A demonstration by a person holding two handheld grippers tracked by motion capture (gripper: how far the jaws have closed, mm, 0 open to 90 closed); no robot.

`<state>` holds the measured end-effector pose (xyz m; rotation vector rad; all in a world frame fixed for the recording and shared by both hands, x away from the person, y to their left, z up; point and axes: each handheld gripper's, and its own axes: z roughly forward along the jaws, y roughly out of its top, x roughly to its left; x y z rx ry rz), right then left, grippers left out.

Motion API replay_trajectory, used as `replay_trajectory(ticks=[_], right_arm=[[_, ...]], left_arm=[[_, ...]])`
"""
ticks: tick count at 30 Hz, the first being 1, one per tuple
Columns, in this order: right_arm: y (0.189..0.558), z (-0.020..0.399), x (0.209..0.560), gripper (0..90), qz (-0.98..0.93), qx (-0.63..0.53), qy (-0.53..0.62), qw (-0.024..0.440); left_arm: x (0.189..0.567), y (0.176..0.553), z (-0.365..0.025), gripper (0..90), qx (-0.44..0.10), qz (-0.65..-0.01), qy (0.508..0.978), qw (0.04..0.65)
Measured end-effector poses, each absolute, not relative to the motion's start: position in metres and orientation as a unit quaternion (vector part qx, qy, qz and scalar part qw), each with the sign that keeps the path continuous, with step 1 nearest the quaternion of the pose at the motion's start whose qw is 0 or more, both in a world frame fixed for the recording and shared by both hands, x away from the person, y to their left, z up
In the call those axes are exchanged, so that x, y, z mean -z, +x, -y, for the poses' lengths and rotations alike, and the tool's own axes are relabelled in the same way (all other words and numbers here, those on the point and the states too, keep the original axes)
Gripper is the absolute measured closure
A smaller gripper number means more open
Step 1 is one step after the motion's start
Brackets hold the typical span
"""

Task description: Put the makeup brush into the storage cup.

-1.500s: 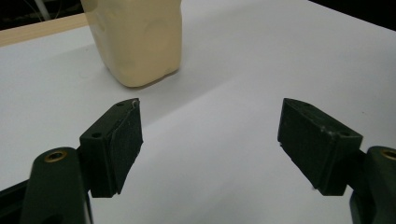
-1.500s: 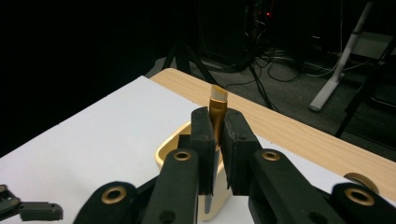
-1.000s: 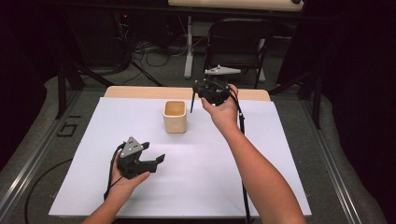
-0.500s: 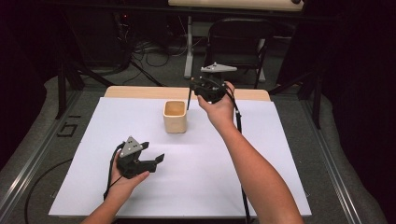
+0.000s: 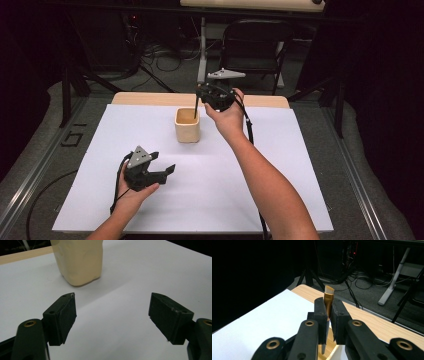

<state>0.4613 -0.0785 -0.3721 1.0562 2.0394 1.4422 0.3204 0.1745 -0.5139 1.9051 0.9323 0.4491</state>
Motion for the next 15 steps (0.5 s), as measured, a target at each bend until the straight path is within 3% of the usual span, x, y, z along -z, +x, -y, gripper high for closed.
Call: replay_trajectory(ticks=[15], right_arm=[[0.4623, 0.0768, 0.3757, 84.0, -0.735, -0.518, 0.382, 0.211]], left_arm=[[0.5142, 0.3203, -0.1738, 22.5, -0.184, -0.378, 0.778, 0.466]])
